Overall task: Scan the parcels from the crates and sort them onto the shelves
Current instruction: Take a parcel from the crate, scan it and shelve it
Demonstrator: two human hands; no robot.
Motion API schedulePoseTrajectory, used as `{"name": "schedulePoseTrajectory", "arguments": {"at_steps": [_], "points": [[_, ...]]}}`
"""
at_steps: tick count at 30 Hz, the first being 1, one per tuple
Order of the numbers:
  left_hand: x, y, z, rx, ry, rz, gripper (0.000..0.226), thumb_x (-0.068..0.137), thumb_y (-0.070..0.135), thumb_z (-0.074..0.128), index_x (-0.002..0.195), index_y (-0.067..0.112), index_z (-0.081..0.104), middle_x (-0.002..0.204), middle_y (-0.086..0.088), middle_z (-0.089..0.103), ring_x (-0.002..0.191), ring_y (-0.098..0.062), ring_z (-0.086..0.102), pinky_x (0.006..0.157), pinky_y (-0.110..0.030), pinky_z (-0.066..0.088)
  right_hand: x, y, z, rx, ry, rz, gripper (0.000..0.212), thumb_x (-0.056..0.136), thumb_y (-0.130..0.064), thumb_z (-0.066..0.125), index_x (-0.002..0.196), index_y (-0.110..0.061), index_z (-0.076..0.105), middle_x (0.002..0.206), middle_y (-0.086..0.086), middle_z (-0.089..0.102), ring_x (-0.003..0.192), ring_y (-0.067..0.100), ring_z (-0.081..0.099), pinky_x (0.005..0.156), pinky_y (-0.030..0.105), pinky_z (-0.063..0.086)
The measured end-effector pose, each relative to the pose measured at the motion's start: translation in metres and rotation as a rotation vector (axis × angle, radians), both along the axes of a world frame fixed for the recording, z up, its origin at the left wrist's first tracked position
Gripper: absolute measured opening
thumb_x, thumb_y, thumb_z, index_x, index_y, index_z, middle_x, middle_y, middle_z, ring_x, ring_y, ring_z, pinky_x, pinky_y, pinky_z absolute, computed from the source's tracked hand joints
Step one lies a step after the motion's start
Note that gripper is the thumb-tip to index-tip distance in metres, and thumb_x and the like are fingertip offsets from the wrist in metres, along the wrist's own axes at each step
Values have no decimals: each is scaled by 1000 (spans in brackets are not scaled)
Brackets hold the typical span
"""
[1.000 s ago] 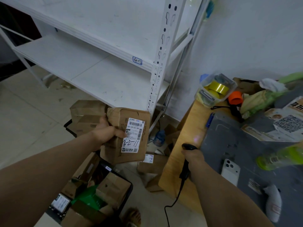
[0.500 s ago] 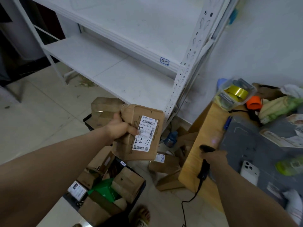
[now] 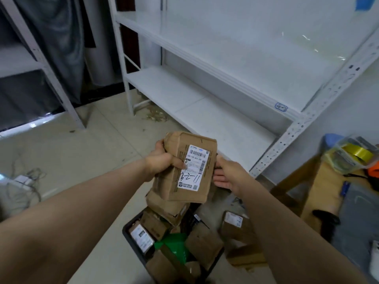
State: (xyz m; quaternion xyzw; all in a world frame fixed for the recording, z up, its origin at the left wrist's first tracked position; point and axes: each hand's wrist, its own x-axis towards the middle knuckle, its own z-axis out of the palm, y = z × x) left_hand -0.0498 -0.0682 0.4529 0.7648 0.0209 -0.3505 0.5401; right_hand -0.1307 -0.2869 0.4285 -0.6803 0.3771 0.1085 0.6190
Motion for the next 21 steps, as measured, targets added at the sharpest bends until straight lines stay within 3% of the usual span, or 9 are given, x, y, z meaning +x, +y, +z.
{"name": "schedulePoseTrajectory", "arguments": {"at_steps": [3, 9, 12, 16, 19, 21], "points": [[23, 90, 2, 1, 11, 19, 109, 76, 8, 83, 155, 33, 12, 121, -3, 66, 93, -18, 63, 61, -29, 43, 41, 94, -5, 25, -11, 60, 51, 99, -55, 53, 123, -11, 62, 118, 12, 70, 109, 30, 67, 84, 39, 58], [63, 257, 17, 39, 51, 153, 98, 78, 9, 80, 152, 31, 18, 114, -6, 67, 90, -19, 63, 61, -29, 41, 105, 263, 7, 52, 53, 226, 47, 97, -55, 57, 117, -14, 66, 116, 13, 71, 110, 31, 67, 93, 45, 57], [87, 311, 32, 37, 33, 201, 98, 76, 12, 81, 150, 33, 21, 112, -4, 68, 96, -21, 63, 70, -34, 43, 138, 315, 29, 40, 33, 304, 40, 98, -52, 58, 107, -14, 67, 111, 11, 72, 107, 28, 67, 98, 45, 55], [130, 349, 45, -11, -38, 271, 96, 75, 11, 81, 148, 35, 23, 107, -3, 69, 98, -23, 64, 86, -45, 47, 188, 352, 59, 9, -72, 327, 27, 101, -43, 58, 98, -17, 66, 95, 3, 72, 91, 19, 68, 81, 33, 57], [167, 360, 49, -49, -77, 297, 95, 74, 9, 81, 146, 35, 26, 110, -4, 70, 102, -25, 65, 94, -50, 47, 222, 362, 70, -9, -139, 303, 23, 101, -39, 58, 103, -18, 65, 93, 0, 72, 81, 13, 67, 65, 25, 52], [194, 362, 52, -81, -93, 288, 97, 73, 6, 81, 147, 35, 25, 112, -5, 70, 102, -26, 66, 86, -46, 50, 246, 363, 71, -18, -167, 296, 23, 101, -40, 57, 107, -19, 65, 100, 1, 73, 86, 14, 67, 71, 27, 54]]}}
